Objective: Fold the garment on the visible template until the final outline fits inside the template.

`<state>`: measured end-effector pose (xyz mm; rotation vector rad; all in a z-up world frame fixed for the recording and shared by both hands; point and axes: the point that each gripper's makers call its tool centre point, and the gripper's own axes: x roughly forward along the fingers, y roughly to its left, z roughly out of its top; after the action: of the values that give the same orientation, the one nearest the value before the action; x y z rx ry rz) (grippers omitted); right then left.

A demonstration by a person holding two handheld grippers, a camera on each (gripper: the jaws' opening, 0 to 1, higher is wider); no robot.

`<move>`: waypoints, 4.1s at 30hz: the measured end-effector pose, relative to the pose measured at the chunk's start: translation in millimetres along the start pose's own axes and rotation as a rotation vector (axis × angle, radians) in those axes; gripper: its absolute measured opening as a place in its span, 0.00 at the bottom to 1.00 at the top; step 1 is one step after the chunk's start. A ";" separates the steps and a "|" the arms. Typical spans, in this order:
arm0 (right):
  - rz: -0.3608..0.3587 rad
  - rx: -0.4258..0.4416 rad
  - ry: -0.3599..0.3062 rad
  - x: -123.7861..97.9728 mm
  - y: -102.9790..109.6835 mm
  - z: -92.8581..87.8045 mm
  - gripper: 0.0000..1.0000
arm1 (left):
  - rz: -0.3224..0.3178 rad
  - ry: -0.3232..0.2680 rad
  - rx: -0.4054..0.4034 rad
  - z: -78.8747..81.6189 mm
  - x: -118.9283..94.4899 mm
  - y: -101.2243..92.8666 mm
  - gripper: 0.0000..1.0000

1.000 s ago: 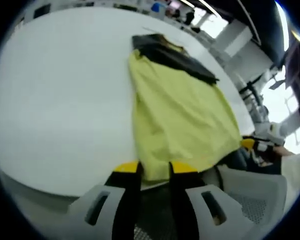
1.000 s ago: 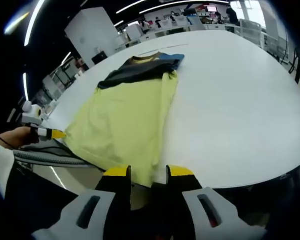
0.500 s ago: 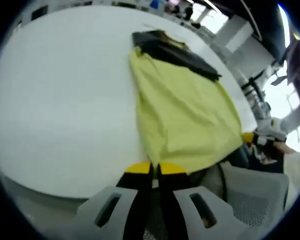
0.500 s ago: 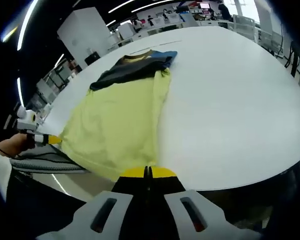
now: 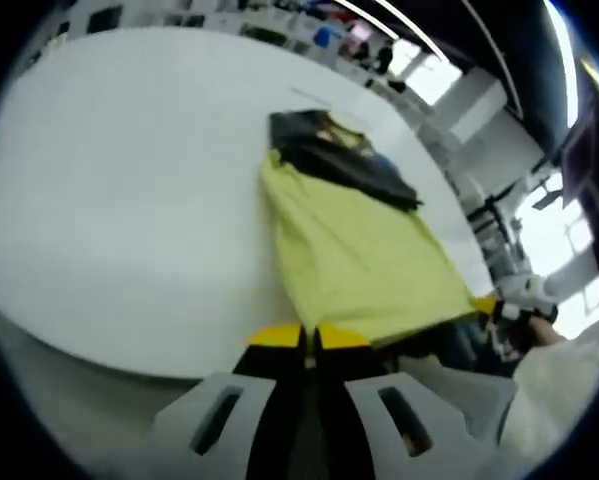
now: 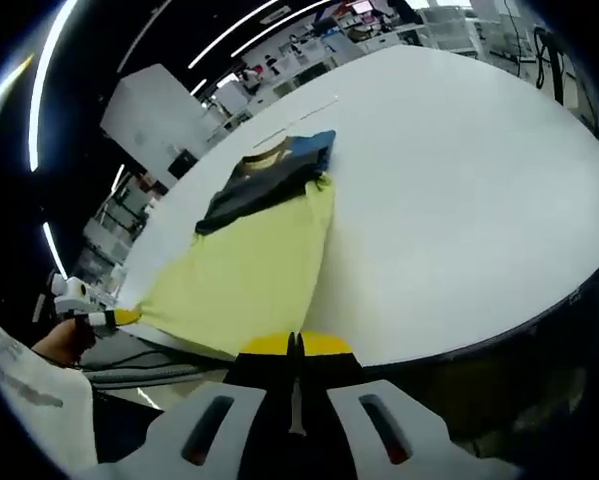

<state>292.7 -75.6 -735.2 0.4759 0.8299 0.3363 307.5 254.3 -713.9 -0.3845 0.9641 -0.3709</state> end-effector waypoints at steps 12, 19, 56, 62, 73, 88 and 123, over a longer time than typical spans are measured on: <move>0.036 0.054 -0.073 -18.8 14.5 21.2 0.01 | -0.028 -0.054 0.013 23.4 -18.0 -15.4 0.00; 0.041 0.065 -0.084 -30.8 19.4 18.3 0.01 | -0.038 -0.049 0.027 18.9 -30.3 -24.7 0.00; 0.022 0.083 -0.140 -69.2 48.6 19.7 0.01 | -0.160 -0.021 0.045 27.8 -71.1 -42.1 0.00; 0.017 0.056 -0.153 -68.2 52.1 25.4 0.01 | -0.187 -0.036 0.074 38.4 -70.1 -41.5 0.00; 0.041 0.066 -0.169 -55.8 49.2 55.5 0.01 | -0.183 -0.031 0.081 61.4 -56.7 -41.6 0.00; 0.087 0.057 -0.161 -22.3 43.6 112.6 0.02 | -0.154 -0.034 0.086 108.0 -32.4 -40.3 0.01; 0.157 0.009 -0.183 40.5 49.9 204.3 0.02 | -0.141 -0.009 0.191 195.6 21.3 -30.2 0.01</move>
<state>470.2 -70.1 -615.6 0.5731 0.6182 0.4276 479.8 247.4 -614.4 -0.2803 0.8870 -0.5844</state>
